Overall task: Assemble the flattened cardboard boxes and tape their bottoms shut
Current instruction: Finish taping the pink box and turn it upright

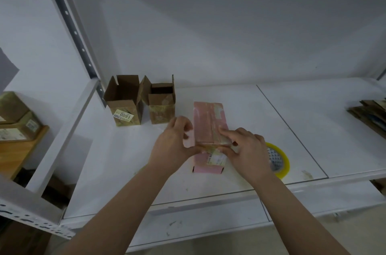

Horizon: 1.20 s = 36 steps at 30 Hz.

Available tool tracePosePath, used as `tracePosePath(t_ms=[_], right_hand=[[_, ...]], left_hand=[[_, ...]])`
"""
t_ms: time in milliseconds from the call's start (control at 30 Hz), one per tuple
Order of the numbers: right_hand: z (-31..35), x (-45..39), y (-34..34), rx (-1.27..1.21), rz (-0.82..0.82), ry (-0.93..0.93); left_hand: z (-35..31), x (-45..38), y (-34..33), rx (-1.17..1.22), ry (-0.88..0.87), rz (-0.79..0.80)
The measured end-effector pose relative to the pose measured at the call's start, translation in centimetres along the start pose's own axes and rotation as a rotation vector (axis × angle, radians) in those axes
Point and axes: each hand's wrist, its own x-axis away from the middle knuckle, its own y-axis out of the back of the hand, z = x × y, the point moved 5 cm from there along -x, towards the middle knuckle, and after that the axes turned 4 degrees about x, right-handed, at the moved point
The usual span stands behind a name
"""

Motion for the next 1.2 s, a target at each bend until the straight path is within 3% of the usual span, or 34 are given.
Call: tracePosePath(t_ms=[133, 200, 267, 333, 400, 567, 667, 767, 833, 967, 1200], right_hand=[[-0.3, 0.1, 0.1, -0.029, -0.009, 0.013], [-0.8, 0.3, 0.1, -0.051, 0.086, 0.003], [-2.0, 0.6, -0.1, -0.092, 0.190, -0.129], [-2.4, 1.1, 0.2, -0.050, 0.147, -0.196], [-1.7, 1.5, 0.7, 0.078, 0.029, -0.136], [-0.1, 1.4, 0.7, 0.177, -0.014, 0.010], [-0.7, 1.9, 0.7, 0.118, 0.050, 0.002], [-3.1, 2.0, 1.4, -0.117, 0.109, -0.174], [-4.5, 1.7, 1.8, -0.124, 0.139, -0.218], [-3.7, 1.0, 1.6, -0.050, 0.212, -0.088], [-1.5, -0.5, 1.1, 0.033, 0.171, 0.036]], left_hand=[[-2.1, -0.9, -1.6, -0.150, -0.218, 0.179], [-2.1, -1.0, -2.3, -0.155, -0.197, 0.220], [-1.8, -1.1, -2.4, -0.135, -0.183, 0.211], [-1.7, -1.2, -2.3, -0.133, -0.173, 0.207], [-1.9, -1.3, -2.3, -0.137, -0.159, 0.204], [-2.0, -1.1, -2.5, -0.165, -0.132, 0.183], [-2.1, -1.2, -2.4, -0.145, -0.126, 0.197], [-2.1, -1.4, -2.2, -0.116, -0.127, 0.197], [-2.2, -1.4, -2.2, -0.110, -0.130, 0.198], [-2.2, -1.4, -2.3, -0.075, -0.121, 0.207], [-2.4, -1.4, -2.3, -0.054, -0.110, 0.231]])
